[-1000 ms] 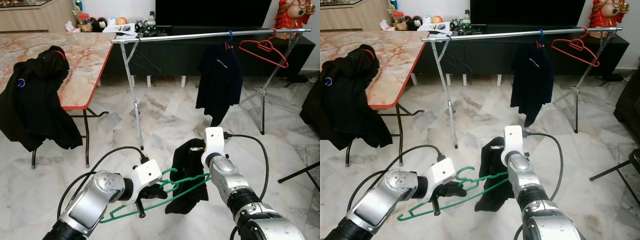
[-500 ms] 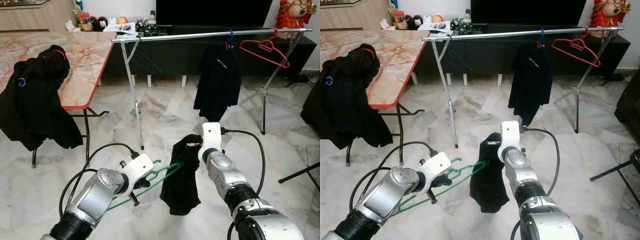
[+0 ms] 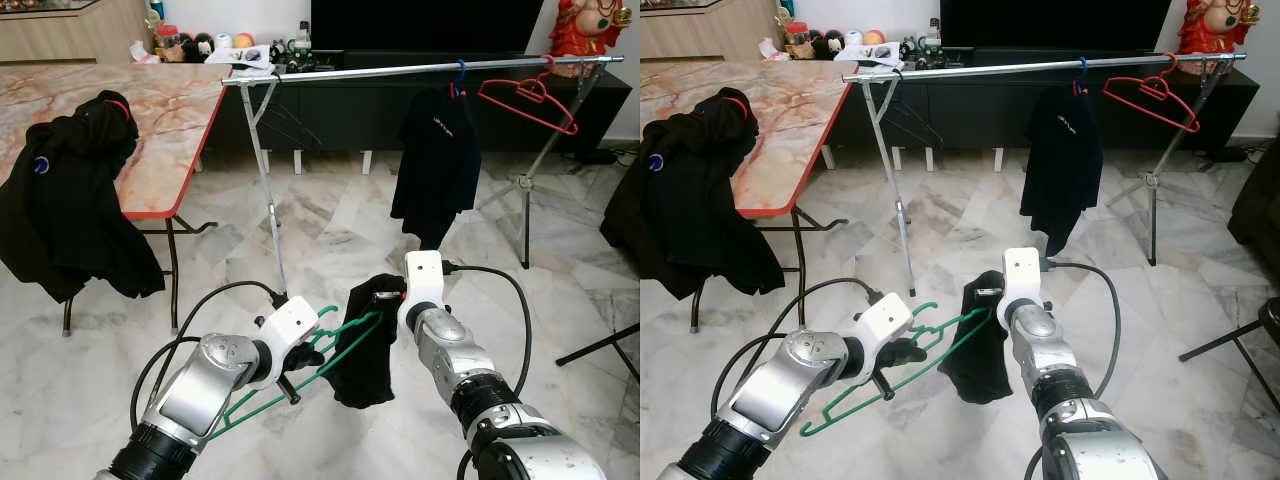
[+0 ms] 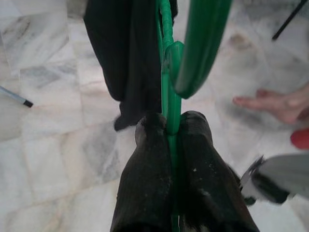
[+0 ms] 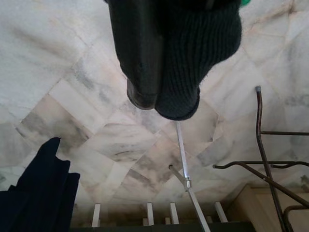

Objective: Hang hanger

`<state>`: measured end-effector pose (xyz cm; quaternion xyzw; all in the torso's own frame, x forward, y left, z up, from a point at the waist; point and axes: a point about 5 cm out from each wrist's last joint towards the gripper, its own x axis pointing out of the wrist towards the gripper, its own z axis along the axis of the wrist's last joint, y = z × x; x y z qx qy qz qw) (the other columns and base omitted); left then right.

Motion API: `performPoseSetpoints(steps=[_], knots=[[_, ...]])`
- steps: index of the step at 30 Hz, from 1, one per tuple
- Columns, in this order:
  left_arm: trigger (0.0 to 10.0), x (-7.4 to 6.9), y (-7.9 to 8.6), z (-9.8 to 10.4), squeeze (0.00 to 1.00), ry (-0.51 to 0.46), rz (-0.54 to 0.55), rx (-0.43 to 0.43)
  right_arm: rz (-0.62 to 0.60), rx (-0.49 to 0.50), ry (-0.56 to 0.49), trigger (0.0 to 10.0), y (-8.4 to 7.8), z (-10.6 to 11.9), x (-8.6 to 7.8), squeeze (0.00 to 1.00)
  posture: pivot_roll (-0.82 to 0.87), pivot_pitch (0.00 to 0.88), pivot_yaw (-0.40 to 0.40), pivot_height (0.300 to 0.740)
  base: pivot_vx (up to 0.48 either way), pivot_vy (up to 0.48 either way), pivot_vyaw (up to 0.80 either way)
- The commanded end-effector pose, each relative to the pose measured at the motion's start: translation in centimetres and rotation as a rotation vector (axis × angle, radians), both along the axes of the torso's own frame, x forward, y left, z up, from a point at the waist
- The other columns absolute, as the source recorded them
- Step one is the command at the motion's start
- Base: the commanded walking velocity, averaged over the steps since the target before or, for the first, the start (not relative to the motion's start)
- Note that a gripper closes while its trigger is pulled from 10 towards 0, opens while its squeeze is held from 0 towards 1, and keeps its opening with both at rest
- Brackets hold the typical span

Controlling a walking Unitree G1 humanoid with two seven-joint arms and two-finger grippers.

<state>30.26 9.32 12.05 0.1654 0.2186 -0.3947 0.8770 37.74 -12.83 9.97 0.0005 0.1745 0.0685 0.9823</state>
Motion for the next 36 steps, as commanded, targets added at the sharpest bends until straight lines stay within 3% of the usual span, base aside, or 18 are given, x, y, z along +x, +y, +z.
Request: performPoseSetpoints(steps=[1, 7, 9, 14, 16, 18, 26, 29, 32, 36], knots=[[10.0, 0.8, 0.7, 0.9, 0.0, -0.049, 0.08, -0.006, -0.014, -0.004, -0.002, 10.0, -0.1, -0.1, -0.1, 0.0, 0.09, 0.086, 0.013, 0.74, 0.0, 0.0, 0.0], [10.0, 2.4, 2.8, 0.6, 0.0, -0.074, 0.281, 0.075, -0.102, 0.013, -0.022, 10.0, -1.0, 0.2, 0.0, 0.0, 0.09, 0.089, 0.016, 0.74, 0.0, 0.0, 0.0], [10.0, 2.2, 2.7, 0.4, 0.0, -0.058, 0.266, 0.075, -0.112, 0.015, -0.023, 10.0, -1.1, 0.3, 0.0, 0.0, 0.09, 0.09, 0.017, 0.74, 0.0, 0.0, 0.0], [10.0, 0.3, 0.9, -0.6, 0.0, 0.016, 0.063, 0.081, -0.05, 0.037, -0.025, 10.0, -0.1, 0.4, 0.0, 0.0, 0.09, 0.091, 0.017, 0.74, 0.0, 0.0, 0.0], [10.0, 0.1, 0.6, -0.6, 0.0, 0.019, 0.049, 0.064, -0.023, 0.044, -0.028, 10.0, 0.3, 0.6, 0.0, 0.0, 0.09, 0.092, 0.016, 0.74, 0.0, 0.0, 0.0], [10.0, 0.4, 0.4, -0.3, 0.0, -0.003, 0.06, 0.051, 0.03, 0.055, -0.027, 10.0, 1.1, 0.7, 0.0, 0.0, 0.09, 0.092, 0.015, 0.74, 0.0, 0.0, 0.0], [10.0, 2.6, 1.6, 1.4, 0.0, -0.119, 0.273, -0.007, 0.063, 0.158, -0.019, 10.0, 2.1, 1.1, -0.7, 0.0, 0.09, 0.094, 0.013, 0.74, 0.0, 0.0, 0.0], [10.0, 2.5, 1.2, 1.5, 0.0, -0.106, 0.255, -0.033, 0.084, 0.189, -0.013, 10.0, 2.5, 1.1, -1.1, 0.0, 0.09, 0.096, 0.013, 0.74, 0.0, 0.0, 0.0], [10.0, 1.5, 0.1, 1.0, 0.0, -0.072, 0.158, -0.038, 0.172, 0.206, -0.056, 10.0, 3.4, 2.3, -2.0, 0.0, 0.08, 0.099, 0.014, 0.74, 0.0, 0.0, 0.0], [10.0, 1.4, -0.1, 0.7, 0.0, -0.066, 0.166, -0.042, 0.179, 0.324, -0.052, 10.0, 4.3, 3.9, -3.0, 0.0, 0.08, 0.102, 0.01, 0.74, 0.0, 0.0, 0.0]])
